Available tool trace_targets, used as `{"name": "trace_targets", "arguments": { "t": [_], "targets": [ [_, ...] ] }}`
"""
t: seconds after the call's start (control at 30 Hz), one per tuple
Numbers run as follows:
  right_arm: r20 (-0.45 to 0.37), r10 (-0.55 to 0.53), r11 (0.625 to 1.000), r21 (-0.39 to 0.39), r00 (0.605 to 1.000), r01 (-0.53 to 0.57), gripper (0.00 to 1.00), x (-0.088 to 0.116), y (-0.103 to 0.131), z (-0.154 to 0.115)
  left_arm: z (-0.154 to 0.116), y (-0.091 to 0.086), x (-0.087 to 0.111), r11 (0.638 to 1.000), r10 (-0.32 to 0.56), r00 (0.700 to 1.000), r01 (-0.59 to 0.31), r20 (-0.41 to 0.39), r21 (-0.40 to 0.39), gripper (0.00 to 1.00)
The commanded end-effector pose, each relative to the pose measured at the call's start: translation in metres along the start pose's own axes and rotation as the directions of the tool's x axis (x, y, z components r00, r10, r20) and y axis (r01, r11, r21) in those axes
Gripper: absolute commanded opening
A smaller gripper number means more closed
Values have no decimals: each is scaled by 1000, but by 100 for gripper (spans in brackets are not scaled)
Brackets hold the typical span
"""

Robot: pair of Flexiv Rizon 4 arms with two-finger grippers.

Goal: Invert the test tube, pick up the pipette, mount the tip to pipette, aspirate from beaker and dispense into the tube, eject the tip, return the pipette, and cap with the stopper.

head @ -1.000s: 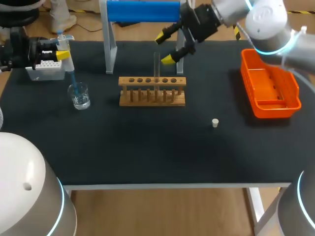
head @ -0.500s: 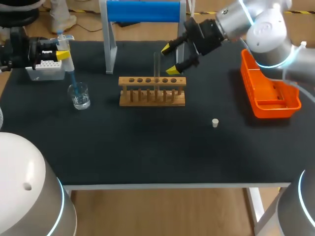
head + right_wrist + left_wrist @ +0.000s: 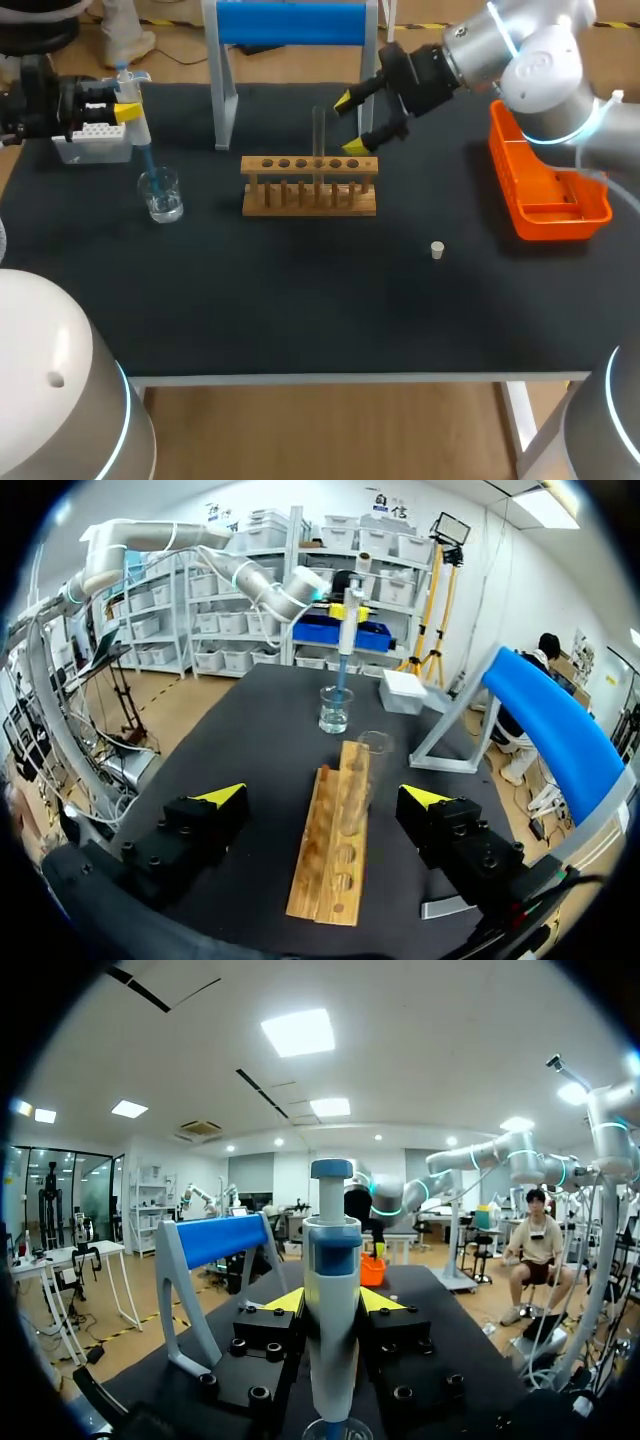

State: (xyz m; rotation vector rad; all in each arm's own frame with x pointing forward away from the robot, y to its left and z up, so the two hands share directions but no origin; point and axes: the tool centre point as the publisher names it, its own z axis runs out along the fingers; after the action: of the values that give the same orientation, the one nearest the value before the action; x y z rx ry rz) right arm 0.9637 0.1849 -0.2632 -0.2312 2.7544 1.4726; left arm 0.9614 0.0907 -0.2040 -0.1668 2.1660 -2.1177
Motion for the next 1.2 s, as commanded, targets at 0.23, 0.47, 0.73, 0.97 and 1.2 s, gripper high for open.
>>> {"name": "trace_targets", "arguments": {
  "t": [0.23, 0.47, 0.73, 0.97, 1.2],
  "targets": [
    [6, 0, 1000, -3, 1000, 0, 100, 3, -1, 3, -1, 1, -1, 1000, 1, 1000, -1, -5, 3, 0],
    [6, 0, 1000, -3, 1000, 0, 100, 3, -1, 3, -1, 1, -1, 1000, 1, 1000, -1, -5, 3, 0],
    [-7, 4, 1000, 0, 1000, -4, 100, 2, 0, 8, -1, 1, -1, 1000, 1, 1000, -1, -5, 3, 0],
    [-51, 10, 998, 64, 999, -7, 100, -15, -3, 36, -1, 1, -1, 1000, 1, 1000, -1, -5, 3, 0],
    [-65, 7, 997, 78, 998, -2, 100, -36, -6, 48, -1, 1, -1, 1000, 1, 1000, -1, -5, 3, 0]
  ]
}}
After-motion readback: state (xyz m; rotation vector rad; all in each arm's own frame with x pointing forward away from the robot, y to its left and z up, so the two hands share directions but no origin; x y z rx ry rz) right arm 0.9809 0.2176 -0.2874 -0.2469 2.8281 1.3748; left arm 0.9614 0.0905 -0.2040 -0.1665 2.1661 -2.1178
